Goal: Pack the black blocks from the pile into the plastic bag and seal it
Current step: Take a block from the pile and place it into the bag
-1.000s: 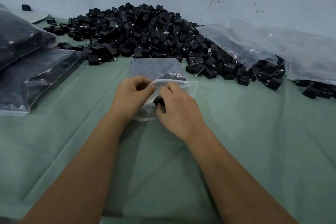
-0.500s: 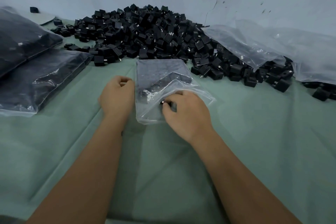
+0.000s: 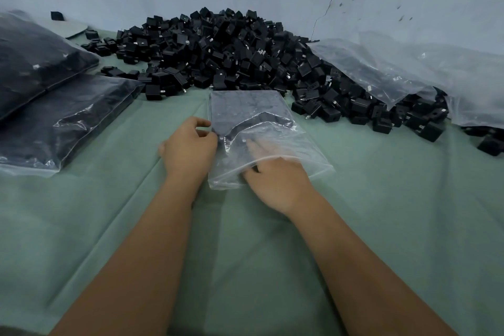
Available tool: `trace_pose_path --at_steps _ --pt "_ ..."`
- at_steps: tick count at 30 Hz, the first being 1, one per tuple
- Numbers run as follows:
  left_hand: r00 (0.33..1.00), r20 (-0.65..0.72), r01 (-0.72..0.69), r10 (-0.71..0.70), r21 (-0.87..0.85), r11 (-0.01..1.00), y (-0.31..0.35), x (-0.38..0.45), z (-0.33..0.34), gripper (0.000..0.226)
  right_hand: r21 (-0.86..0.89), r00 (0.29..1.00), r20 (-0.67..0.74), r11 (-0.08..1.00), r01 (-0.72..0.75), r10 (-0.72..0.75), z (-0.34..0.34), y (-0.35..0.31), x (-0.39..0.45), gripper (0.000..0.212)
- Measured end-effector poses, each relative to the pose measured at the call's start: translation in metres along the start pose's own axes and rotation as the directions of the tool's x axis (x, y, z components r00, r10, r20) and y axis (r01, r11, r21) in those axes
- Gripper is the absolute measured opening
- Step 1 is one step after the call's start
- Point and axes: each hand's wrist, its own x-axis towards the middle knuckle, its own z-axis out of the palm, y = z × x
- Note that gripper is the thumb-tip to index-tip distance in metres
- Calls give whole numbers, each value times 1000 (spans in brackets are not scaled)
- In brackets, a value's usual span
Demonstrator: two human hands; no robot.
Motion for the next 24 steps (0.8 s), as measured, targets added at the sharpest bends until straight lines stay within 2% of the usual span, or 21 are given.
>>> trace_pose_path --at_steps 6,9,10,12,14,16,17,19,20,22,24 --pt "1000 -28 7 -8 -21 1000 4 -3 1 12 92 999 -32 995 44 -41 2 -2 14 49" --pt "986 -79 -154 146 -118 981 4 -5 1 18 39 998 -55 998 46 -44 6 1 10 49" --pt "974 -51 -225 219 -185 957 4 -6 2 21 7 998 -54 1000 30 -30 7 2 7 43" --pt "933 85 -322 351 -243 915 7 -11 6 24 -83 995 -94 996 21 -29 6 3 1 19" --pt "886 212 -395 413 -123 910 6 -10 10 25 -148 979 -157 983 109 -132 1 5 -6 20" --pt "847 261 -478 463 -5 878 2 -5 13 19 -115 938 -233 965 235 -256 -8 7 -15 23" --pt "836 274 -500 475 23 866 2 -3 14 17 -83 897 -310 948 306 -316 -14 9 -20 24" --pt "831 286 -517 478 79 852 1 -2 13 15 -79 744 -555 914 398 -372 -25 21 -25 28" --pt "830 279 -526 483 104 844 1 -2 13 14 -52 663 -676 919 391 -321 -32 29 -23 29" --pt "843 243 -516 479 115 849 0 -5 14 14 198 584 -812 937 287 -7 -47 47 -12 26" --pt "858 209 -497 470 107 861 0 -6 15 15 508 487 -784 848 149 384 -61 78 5 18"
